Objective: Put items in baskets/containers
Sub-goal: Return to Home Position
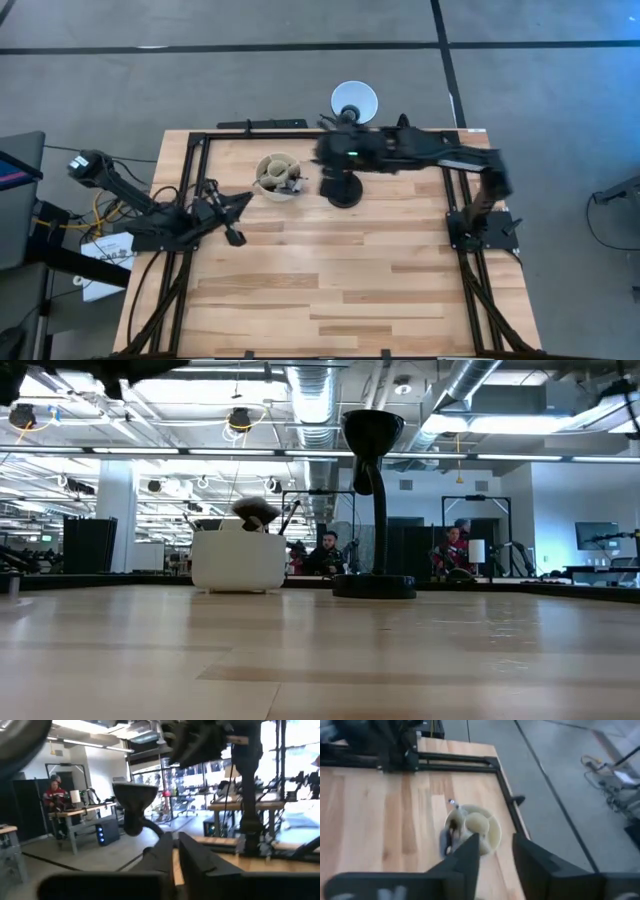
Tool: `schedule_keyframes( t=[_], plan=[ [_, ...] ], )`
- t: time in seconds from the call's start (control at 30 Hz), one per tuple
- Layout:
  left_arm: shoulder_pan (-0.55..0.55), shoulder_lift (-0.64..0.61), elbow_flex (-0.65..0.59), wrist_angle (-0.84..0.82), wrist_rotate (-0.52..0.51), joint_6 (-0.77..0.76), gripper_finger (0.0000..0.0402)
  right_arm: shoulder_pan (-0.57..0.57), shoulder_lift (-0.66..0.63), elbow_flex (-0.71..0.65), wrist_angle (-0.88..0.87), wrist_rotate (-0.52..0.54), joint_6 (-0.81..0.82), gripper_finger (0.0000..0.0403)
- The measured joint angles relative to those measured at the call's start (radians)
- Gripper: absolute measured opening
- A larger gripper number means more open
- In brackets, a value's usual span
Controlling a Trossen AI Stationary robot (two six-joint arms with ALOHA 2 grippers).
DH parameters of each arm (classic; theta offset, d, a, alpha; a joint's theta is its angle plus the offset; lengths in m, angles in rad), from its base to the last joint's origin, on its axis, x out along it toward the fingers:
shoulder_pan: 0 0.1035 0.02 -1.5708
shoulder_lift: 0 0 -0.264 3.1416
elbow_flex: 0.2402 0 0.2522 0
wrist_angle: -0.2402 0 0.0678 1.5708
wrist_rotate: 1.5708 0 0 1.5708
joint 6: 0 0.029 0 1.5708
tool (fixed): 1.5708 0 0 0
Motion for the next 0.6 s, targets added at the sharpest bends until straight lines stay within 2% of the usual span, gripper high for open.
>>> schedule_keyframes(
  t=[0.07,0.2,0.27,0.33,0.43,0.6],
  plan=[
    [-0.052,-0.049,0.000,-0.001,-0.038,0.014,0.0009,0.024,-0.083,-0.068,-0.019,0.003,0.037,0.0079],
    [-0.192,-0.164,0.000,-0.023,-0.207,0.038,0.0005,0.079,-0.254,-0.296,0.027,0.005,0.072,0.0017],
    [-0.275,-0.222,0.000,-0.031,-0.292,0.045,0.0004,0.102,-0.353,-0.435,0.099,0.005,0.088,0.0006],
    [-0.365,-0.269,0.000,-0.032,-0.325,0.072,0.0004,0.125,-0.465,-0.591,0.205,0.006,0.105,0.0012],
    [-0.470,-0.310,0.000,-0.036,-0.304,0.114,0.0003,0.148,-0.634,-0.825,0.387,0.006,0.113,0.0021],
    [-0.544,-0.335,-0.062,-0.039,-0.144,0.087,0.0003,0.154,-0.915,-1.132,0.609,0.003,0.136,0.0009]
  ],
)
